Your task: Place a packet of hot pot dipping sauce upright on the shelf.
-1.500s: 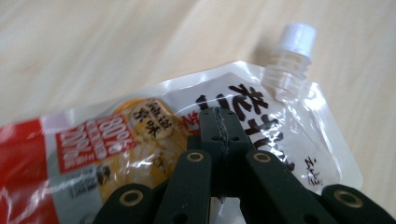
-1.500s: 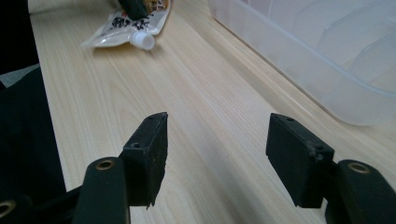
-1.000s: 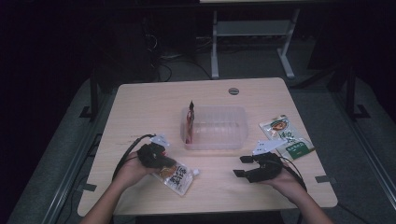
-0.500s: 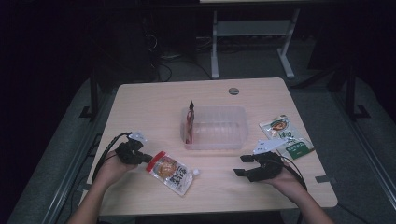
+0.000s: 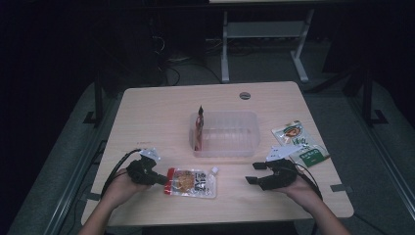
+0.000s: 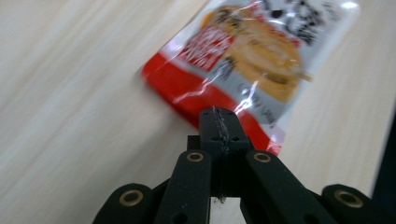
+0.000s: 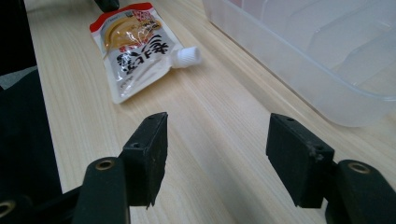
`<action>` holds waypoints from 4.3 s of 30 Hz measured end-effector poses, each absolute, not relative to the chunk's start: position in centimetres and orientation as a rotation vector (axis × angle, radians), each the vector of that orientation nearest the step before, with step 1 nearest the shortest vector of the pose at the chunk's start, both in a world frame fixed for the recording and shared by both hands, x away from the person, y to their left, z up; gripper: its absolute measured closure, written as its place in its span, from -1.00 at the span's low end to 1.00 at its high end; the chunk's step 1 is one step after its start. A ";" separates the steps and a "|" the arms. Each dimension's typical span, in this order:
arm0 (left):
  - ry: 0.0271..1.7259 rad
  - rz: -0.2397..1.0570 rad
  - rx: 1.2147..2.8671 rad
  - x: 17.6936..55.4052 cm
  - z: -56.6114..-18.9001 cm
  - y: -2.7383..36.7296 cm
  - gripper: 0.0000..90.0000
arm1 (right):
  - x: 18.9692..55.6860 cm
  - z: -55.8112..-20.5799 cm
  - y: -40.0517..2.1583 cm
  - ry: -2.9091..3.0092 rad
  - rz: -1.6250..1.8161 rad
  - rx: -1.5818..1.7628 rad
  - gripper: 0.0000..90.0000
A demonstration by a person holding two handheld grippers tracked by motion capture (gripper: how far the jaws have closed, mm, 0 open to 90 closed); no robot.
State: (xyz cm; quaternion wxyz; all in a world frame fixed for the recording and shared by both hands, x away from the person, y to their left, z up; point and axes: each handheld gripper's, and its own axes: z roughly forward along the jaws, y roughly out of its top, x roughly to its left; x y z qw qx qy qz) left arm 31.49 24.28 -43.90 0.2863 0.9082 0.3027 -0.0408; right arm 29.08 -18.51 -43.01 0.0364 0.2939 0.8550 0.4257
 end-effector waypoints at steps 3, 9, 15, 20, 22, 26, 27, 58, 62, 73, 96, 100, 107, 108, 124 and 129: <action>0.761 -0.132 2.422 31.2 -43.7 23.1 1.00 | 29.1 -43.1 -18.4 2.633 1.299 0.898 -0.15; 0.693 -0.172 2.417 30.8 -43.7 21.6 1.00 | 29.2 -43.2 -18.4 2.639 1.295 0.901 -0.15; 0.651 -0.091 2.397 30.7 -42.5 20.3 1.00 | 29.3 -43.3 -18.2 2.643 1.298 0.900 -0.15; 0.603 -0.037 2.398 31.2 -42.3 18.3 1.00 | 29.5 -43.6 -17.4 2.667 1.280 0.888 -0.15; 0.586 -0.032 2.422 31.6 -42.6 17.6 1.00 | 29.5 -43.7 -17.1 2.675 1.279 0.878 -0.15; 0.567 -0.018 2.488 31.9 -43.5 16.6 1.00 | 29.5 -43.7 -16.7 2.687 1.275 0.872 -0.15; 0.570 -0.015 2.499 32.0 -43.8 16.3 1.00 | 29.5 -43.8 -16.7 2.689 1.276 0.867 -0.15; 0.579 -0.011 2.529 32.2 -44.8 15.9 1.00 | 32.7 -46.1 -8.9 2.855 1.304 0.862 -0.15; 0.581 -0.016 2.530 32.3 -44.8 15.9 1.00 | 32.7 -46.3 -8.9 2.866 1.319 0.894 -0.14; 0.580 -0.017 2.526 32.3 -44.9 15.9 1.00 | 32.6 -47.0 -8.2 2.916 1.332 0.902 0.03; 0.574 -0.036 2.504 32.4 -45.0 16.4 1.00 | 33.6 -46.8 -6.8 2.945 1.425 0.788 0.83; 0.570 -0.041 2.498 32.4 -44.9 16.5 1.00 | 33.5 -46.7 -6.8 2.949 1.432 0.785 0.90; 0.554 -0.039 2.485 32.2 -44.4 17.0 0.99 | 33.3 -46.4 -6.8 2.929 1.434 0.785 0.98; 0.567 -0.047 2.475 32.1 -44.3 17.1 0.99 | 33.3 -46.4 -6.9 2.916 1.447 0.777 0.98; 0.658 -0.007 2.399 31.6 -42.6 21.5 0.99 | 33.0 -44.0 -7.8 2.855 1.642 0.768 0.99; 0.643 -0.014 2.415 31.4 -42.7 20.9 0.99 | 32.8 -43.3 -8.1 2.828 1.736 0.761 0.99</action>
